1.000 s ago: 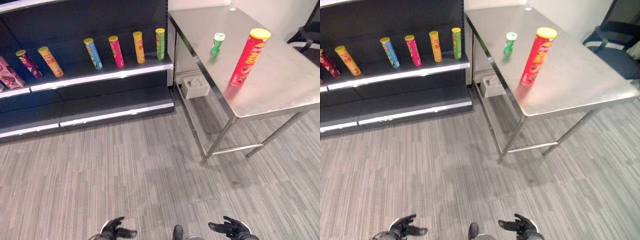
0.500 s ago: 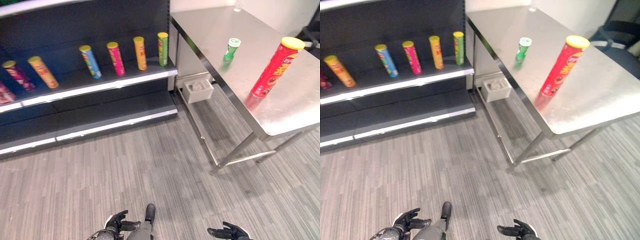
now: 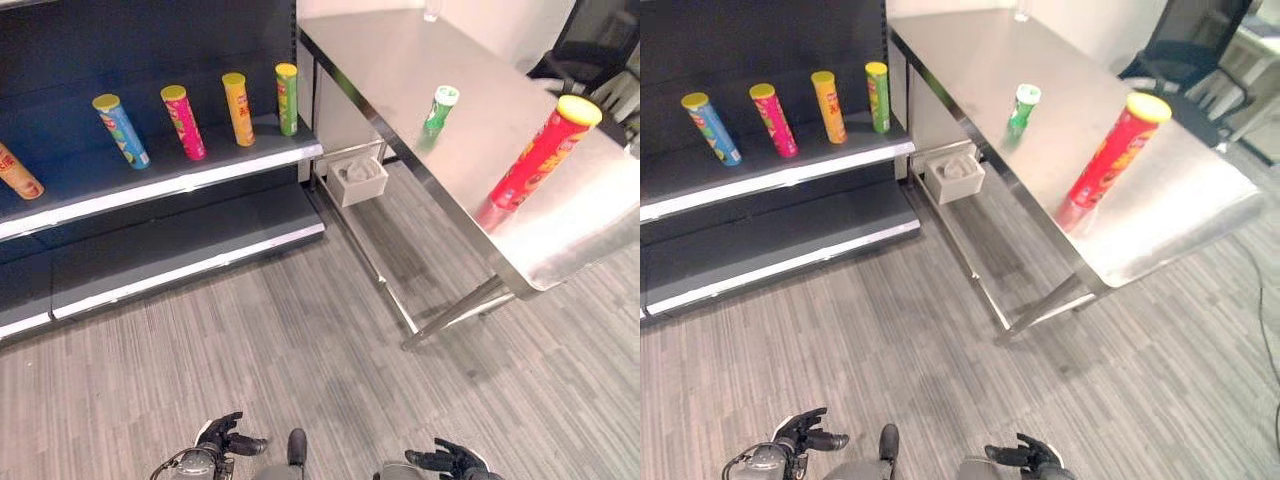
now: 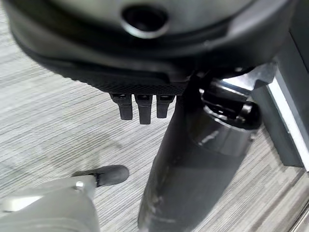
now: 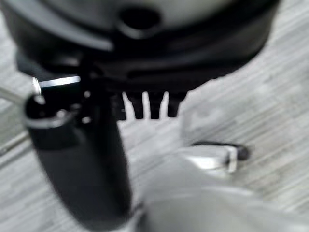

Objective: Put the goods on the table back onto the shelves and tidy them up.

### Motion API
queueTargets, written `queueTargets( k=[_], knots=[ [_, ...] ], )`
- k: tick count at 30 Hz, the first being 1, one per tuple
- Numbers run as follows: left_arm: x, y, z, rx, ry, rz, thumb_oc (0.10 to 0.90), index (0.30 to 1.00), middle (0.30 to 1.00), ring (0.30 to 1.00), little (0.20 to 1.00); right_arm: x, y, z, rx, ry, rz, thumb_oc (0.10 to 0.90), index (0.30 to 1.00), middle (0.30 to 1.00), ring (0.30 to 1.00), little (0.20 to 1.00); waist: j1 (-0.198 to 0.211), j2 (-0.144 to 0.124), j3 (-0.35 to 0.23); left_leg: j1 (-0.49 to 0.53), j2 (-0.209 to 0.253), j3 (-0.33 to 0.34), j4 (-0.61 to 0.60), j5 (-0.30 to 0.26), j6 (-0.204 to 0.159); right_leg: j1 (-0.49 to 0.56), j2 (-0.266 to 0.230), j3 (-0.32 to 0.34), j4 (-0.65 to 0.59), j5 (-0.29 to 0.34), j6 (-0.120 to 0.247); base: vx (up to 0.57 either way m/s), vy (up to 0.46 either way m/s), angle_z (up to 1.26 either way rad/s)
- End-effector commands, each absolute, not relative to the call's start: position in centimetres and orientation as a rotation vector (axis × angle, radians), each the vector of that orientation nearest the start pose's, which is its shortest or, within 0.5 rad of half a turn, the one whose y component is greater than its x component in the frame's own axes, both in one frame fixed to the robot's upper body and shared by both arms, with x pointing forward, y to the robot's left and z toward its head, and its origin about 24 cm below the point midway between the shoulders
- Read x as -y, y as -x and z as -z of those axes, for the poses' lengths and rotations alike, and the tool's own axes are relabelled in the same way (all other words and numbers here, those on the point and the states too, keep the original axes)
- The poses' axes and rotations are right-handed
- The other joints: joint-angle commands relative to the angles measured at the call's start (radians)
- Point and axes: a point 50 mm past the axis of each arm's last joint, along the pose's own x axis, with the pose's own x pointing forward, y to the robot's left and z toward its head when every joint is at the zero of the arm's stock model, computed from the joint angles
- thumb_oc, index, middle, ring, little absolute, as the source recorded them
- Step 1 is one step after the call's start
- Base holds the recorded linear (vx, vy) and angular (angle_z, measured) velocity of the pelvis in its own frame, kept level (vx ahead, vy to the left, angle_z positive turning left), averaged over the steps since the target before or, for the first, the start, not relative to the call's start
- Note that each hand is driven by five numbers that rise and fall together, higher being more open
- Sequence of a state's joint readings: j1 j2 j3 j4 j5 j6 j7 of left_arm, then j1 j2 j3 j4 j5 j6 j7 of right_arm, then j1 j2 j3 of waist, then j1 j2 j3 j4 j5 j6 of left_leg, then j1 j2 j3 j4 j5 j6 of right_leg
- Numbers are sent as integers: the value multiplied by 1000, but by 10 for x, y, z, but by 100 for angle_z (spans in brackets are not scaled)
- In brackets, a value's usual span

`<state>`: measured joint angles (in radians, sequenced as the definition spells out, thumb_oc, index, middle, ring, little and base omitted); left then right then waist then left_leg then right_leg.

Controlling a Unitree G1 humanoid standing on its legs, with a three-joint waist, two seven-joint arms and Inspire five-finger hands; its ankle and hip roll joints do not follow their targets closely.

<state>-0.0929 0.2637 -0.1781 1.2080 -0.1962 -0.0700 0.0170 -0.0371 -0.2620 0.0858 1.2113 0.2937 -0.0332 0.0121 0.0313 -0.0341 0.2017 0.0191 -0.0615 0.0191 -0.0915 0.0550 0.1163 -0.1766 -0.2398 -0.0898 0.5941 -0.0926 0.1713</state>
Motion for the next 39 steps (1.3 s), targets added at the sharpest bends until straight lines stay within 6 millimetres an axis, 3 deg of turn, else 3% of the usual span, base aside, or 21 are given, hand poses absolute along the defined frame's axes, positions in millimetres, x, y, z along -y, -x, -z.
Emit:
queueTargets(
  k=[1, 2, 6, 7, 8, 10, 14, 18, 21, 23, 24, 25, 26, 27, 28, 31, 32, 35, 38, 39],
  knots=[
    [-248, -152, 136, -969, -187, -166, 800, 900, 900, 900, 900, 263, -124, 142, -1050, 90, 255, 800, 900, 900, 900, 900, 1, 16, -4, -44, 94, -3, 57, -60, -164, 62, 55, -54, -290, 84, -12, 310, 29, -15],
    [-247, -155, 135, -957, -180, -167, 800, 900, 900, 900, 900, 262, -130, 140, -1033, 94, 240, 800, 900, 900, 900, 900, -17, -3, -4, -7, 54, 15, 48, -94, -165, 17, 105, -133, -511, 115, 22, 234, 15, -20],
    [-243, -154, 137, -962, -178, -150, 800, 900, 900, 900, 900, 262, -130, 140, -1033, 104, 234, 800, 900, 900, 900, 900, -36, -12, 8, 49, 25, 2, 64, -141, -156, -11, 155, -152, -650, 167, 51, 249, 19, -6],
    [-243, -154, 137, -962, -178, -150, 800, 900, 900, 900, 900, 262, -130, 140, -1033, 105, 234, 800, 900, 900, 900, 900, -36, -12, 9, 50, 25, 2, 64, -141, -156, -10, 155, -152, -650, 167, 51, 295, -48, 44],
    [-241, -152, 138, -969, -183, -136, 800, 900, 900, 900, 900, 262, -131, 139, -1025, 119, 219, 800, 900, 900, 900, 900, -35, -26, 16, 75, 17, 1, 87, -172, -158, -5, 140, -225, -657, 189, 56, 217, -52, 31],
    [-241, -152, 138, -971, -192, -126, 800, 900, 900, 900, 900, 262, -131, 139, -1023, 123, 216, 800, 900, 900, 900, 900, -35, -28, 17, 86, 18, 3, 95, -184, -157, 4, 127, -240, -631, 189, 49, 176, -60, 16],
    [-237, -149, 140, -982, -210, -97, 800, 900, 900, 900, 900, 268, -126, 138, -1031, 129, 239, 800, 900, 900, 900, 900, -37, -18, 2, 125, 32, 20, 85, -212, -158, 30, 119, -232, -594, 183, 30, 202, -83, -1],
    [-233, -146, 143, -996, -205, -87, 800, 900, 900, 900, 900, 273, -123, 138, -1045, 138, 252, 800, 900, 900, 900, 900, -56, 8, -38, 159, 84, 48, 85, -218, -195, 64, 153, -219, -604, 151, 13, 230, -117, -10],
    [-232, -147, 142, -991, -192, -90, 800, 900, 900, 900, 900, 272, -120, 140, -1057, 136, 252, 800, 900, 900, 900, 900, -58, 11, -35, 121, 97, 62, 199, -185, -218, 108, 173, -206, -621, 119, -3, 199, -135, -18],
    [-230, -156, 139, -960, -184, -89, 800, 900, 900, 900, 900, 273, -121, 139, -1054, 141, 257, 800, 900, 900, 900, 900, -51, -9, -6, 0, 79, 42, 420, -136, -238, 133, 165, -188, -629, 107, -19, 75, -116, -16],
    [-230, -156, 139, -960, -185, -89, 800, 900, 900, 900, 900, 273, -121, 139, -1054, 141, 257, 800, 900, 900, 900, 900, -53, -8, -7, -6, 81, 40, 428, -140, -238, 131, 166, -189, -628, 107, -19, 15, -80, -29],
    [-228, -160, 137, -950, -191, -83, 800, 900, 900, 900, 900, 276, -122, 138, -1054, 146, 268, 800, 900, 900, 900, 900, -55, -18, 6, -70, 84, 50, 512, -132, -240, 134, 156, -184, -631, 102, -25, 64, -32, -40],
    [-224, -165, 136, -937, -194, -59, 800, 900, 900, 900, 900, 277, -119, 139, -1066, 143, 283, 800, 900, 900, 900, 900, -59, -22, 18, -139, 105, 94, 519, -152, -224, 152, 146, -175, -637, 91, -28, 153, 21, -38],
    [-222, -166, 136, -932, -192, -50, 800, 900, 900, 900, 900, 279, -115, 140, -1077, 136, 298, 800, 900, 900, 900, 900, -56, -19, 21, -145, 109, 105, 452, -187, -213, 165, 142, -162, -641, 88, -21, 190, 115, -17],
    [-220, -166, 136, -930, -193, -45, 800, 900, 900, 900, 900, 279, -114, 140, -1079, 131, 305, 800, 900, 900, 900, 900, -57, -14, 16, -138, 106, 95, 390, -178, -210, 165, 144, -154, -644, 90, -17, 192, 181, 1],
    [-218, -163, 138, -946, -208, -27, 800, 900, 900, 900, 900, 284, -111, 139, -1088, 138, 323, 800, 900, 900, 900, 900, -38, 24, 0, -127, 89, -49, 152, -92, -216, 180, 175, -93, -648, 77, -5, 184, 185, -42],
    [-217, -160, 140, -964, -213, -21, 800, 900, 900, 900, 900, 286, -109, 139, -1090, 134, 337, 800, 900, 900, 900, 900, -43, 33, -4, -101, 99, -60, 106, -76, -222, 189, 181, -76, -648, 73, -4, 202, 192, -111],
    [-218, -158, 141, -973, -227, -13, 800, 900, 900, 900, 900, 286, -108, 140, -1084, 110, 359, 800, 900, 900, 900, 900, -73, 42, -23, -53, 108, -10, 70, -79, -218, 180, 178, -20, -660, 94, 2, 115, 247, -99],
    [-229, -155, 141, -992, -237, -42, 800, 900, 900, 900, 900, 284, -111, 140, -1065, 67, 389, 800, 900, 900, 900, 900, -103, 21, -29, -24, 108, 81, 41, -82, -206, 132, 175, 69, -660, 125, 24, 8, 251, -117],
    [-229, -155, 141, -992, -237, -42, 800, 900, 900, 900, 900, 284, -111, 140, -1065, 66, 389, 800, 900, 900, 900, 900, -100, 21, -29, -22, 108, 84, 40, -82, -206, 132, 175, 72, -659, 125, 24, -17, 159, -90]
  ],
)
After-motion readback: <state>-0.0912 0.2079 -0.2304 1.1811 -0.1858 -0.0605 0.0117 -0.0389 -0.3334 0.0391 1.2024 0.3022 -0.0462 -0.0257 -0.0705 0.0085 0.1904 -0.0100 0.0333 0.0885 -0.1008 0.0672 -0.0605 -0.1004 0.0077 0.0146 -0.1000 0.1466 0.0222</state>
